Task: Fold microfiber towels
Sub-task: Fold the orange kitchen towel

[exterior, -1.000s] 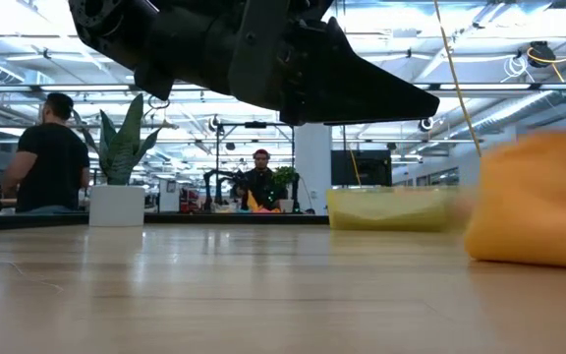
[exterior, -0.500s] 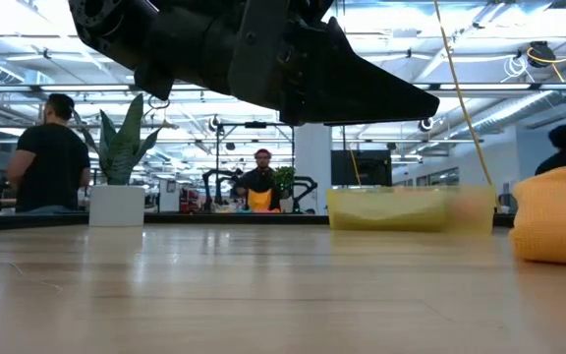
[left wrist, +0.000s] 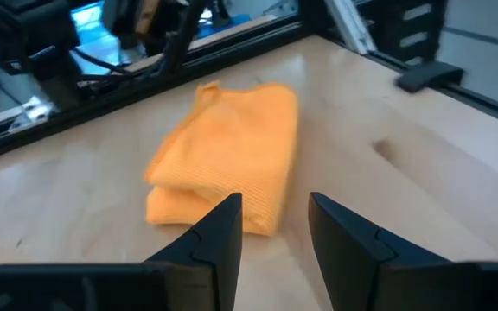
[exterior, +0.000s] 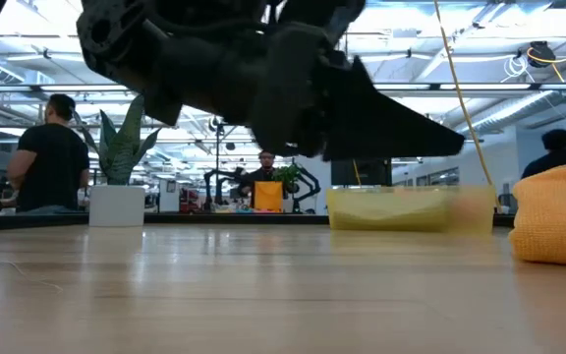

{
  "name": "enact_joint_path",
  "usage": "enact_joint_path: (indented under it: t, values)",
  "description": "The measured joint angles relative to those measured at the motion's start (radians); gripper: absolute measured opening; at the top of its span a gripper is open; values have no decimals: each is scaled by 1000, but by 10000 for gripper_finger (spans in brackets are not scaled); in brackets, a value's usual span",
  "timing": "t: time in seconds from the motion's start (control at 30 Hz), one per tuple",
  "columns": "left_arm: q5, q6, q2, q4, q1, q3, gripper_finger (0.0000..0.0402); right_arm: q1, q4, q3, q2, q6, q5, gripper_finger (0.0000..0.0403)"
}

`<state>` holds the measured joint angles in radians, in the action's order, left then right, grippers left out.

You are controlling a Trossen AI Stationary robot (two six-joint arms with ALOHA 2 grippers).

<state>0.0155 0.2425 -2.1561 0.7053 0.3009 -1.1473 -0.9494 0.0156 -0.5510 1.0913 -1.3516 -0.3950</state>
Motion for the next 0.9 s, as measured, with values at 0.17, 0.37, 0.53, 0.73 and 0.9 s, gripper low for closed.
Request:
enact_joint_path:
  t: [0.17,0.37,0.53,0.73,0.9]
  values:
    - [84,-35,-26,-5,-1,-24,136,102,-191,0,159,209,30,4]
    - [99,-40,-26,-15,-1,-24,136,180,-20,0,274,105,-27,5]
    - [99,-42,-25,-27,-1,-24,136,227,42,2,331,77,-73,1]
    - [99,-44,-25,-37,2,-24,136,222,-58,1,235,205,-82,1]
    - [99,-45,-25,-37,3,-24,136,208,55,1,165,171,-134,0]
